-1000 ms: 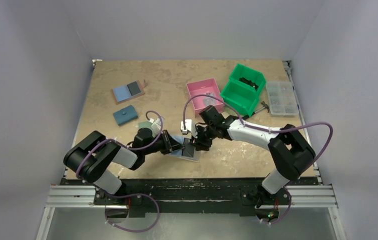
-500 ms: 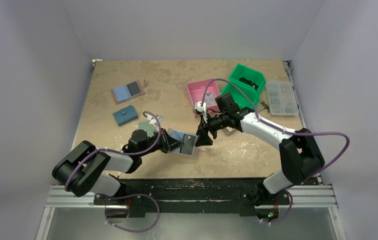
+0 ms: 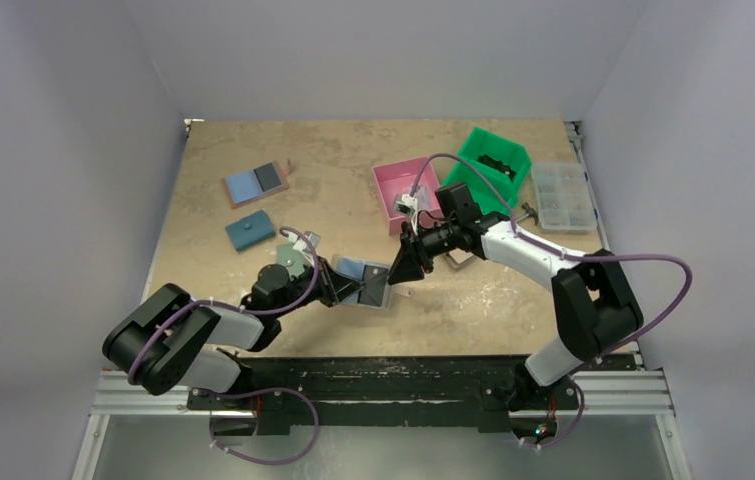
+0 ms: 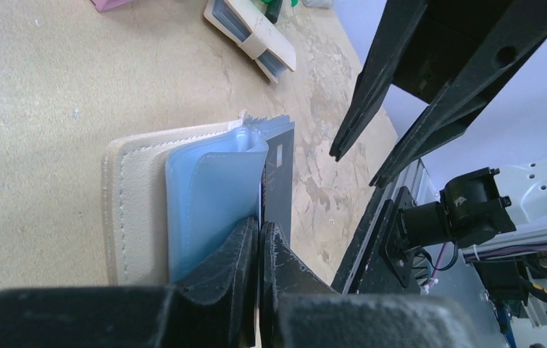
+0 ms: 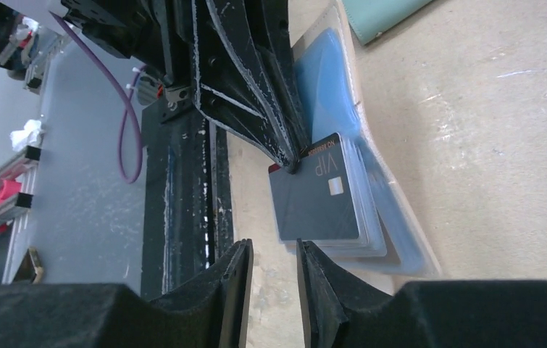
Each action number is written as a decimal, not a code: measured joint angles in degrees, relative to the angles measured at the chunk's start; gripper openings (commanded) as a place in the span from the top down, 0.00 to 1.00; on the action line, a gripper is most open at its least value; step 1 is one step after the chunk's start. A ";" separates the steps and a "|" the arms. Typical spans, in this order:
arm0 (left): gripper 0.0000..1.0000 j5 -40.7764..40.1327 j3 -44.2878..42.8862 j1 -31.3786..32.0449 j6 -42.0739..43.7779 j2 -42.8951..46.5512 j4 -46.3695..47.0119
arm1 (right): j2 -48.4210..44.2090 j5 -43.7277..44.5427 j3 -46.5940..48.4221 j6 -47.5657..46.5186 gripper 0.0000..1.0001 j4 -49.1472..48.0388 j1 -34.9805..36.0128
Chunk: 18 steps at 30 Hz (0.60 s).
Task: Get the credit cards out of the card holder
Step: Remove the credit card from the card holder.
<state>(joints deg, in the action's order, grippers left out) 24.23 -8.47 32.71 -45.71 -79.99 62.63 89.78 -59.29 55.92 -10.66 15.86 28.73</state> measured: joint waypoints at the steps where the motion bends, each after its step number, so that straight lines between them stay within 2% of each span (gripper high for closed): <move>1: 1.00 -0.17 0.26 0.00 -0.20 -0.02 0.57 | 0.37 -0.48 0.00 0.39 0.64 0.02 0.02; 9: 1.00 -0.87 1.66 0.00 -3.02 -0.85 6.47 | 3.39 -2.01 0.00 2.60 0.60 -0.26 0.02; 18: 1.00 -1.44 1.73 0.07 -4.50 -0.92 8.63 | 4.72 -3.28 0.00 4.52 0.55 -0.81 0.00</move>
<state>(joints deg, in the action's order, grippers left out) 22.79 -6.74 32.77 -50.22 -80.90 71.26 94.50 -62.57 55.92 -6.13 15.05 28.73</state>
